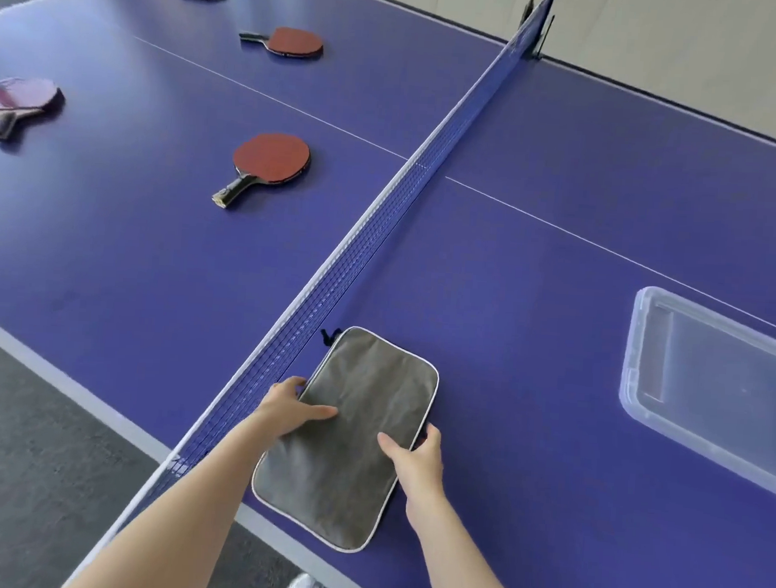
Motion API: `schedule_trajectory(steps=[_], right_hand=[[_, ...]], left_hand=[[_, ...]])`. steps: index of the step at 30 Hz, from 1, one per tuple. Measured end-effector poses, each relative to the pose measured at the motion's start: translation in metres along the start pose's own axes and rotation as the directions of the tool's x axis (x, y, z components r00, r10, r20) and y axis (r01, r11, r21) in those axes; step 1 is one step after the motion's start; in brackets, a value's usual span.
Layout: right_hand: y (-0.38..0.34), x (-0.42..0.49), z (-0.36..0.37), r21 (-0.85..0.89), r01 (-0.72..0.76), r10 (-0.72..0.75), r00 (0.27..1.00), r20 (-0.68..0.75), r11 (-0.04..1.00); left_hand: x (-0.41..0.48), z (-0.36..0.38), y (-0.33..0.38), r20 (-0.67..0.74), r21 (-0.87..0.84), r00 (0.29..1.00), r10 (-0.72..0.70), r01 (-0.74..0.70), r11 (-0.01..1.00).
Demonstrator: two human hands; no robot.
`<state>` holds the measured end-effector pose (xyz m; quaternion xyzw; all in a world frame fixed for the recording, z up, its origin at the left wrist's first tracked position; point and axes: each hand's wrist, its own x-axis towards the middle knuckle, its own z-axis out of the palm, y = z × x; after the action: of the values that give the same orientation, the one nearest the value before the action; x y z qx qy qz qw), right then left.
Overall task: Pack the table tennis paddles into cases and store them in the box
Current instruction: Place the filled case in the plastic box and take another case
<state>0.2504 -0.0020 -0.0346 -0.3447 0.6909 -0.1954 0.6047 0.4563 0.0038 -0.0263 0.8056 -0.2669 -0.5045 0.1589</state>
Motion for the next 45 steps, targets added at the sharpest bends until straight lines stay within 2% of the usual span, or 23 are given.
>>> schedule_trajectory(steps=[5,8,14,19,26,33,41,45], right_hand=[[-0.005,0.0,0.004,0.056,-0.056,0.058,0.998,-0.027,0.997],[-0.006,-0.003,-0.002,0.089,-0.06,0.062,0.998,-0.017,0.994],[-0.003,-0.026,-0.021,0.176,0.001,0.002,1.0,-0.02,0.984],[0.001,-0.055,-0.048,0.205,0.101,-0.077,0.989,-0.124,0.973],[0.013,-0.101,-0.109,0.258,0.218,-0.138,0.946,-0.293,0.941],[0.049,-0.149,-0.181,0.309,0.259,-0.104,0.892,-0.441,0.915],[0.108,-0.204,-0.283,0.355,0.337,-0.086,0.819,-0.567,0.872],[0.149,-0.243,-0.356,0.374,0.369,-0.07,0.785,-0.615,0.851]], left_hand=[[0.002,-0.003,-0.003,0.114,-0.174,0.992,-0.048,0.068,0.982],[-0.005,-0.001,-0.004,0.156,-0.223,0.987,-0.044,0.078,0.972],[-0.027,0.007,-0.004,0.146,-0.3,0.987,0.065,-0.018,0.954],[-0.049,0.013,0.01,0.188,-0.38,0.961,0.201,-0.118,0.918],[-0.087,0.046,0.044,0.331,-0.319,0.873,0.358,-0.254,0.913],[-0.137,0.115,0.076,0.48,-0.285,0.754,0.448,-0.349,0.893],[-0.208,0.224,0.094,0.588,-0.245,0.64,0.495,-0.443,0.863],[-0.265,0.301,0.097,0.628,-0.248,0.591,0.507,-0.466,0.849]])
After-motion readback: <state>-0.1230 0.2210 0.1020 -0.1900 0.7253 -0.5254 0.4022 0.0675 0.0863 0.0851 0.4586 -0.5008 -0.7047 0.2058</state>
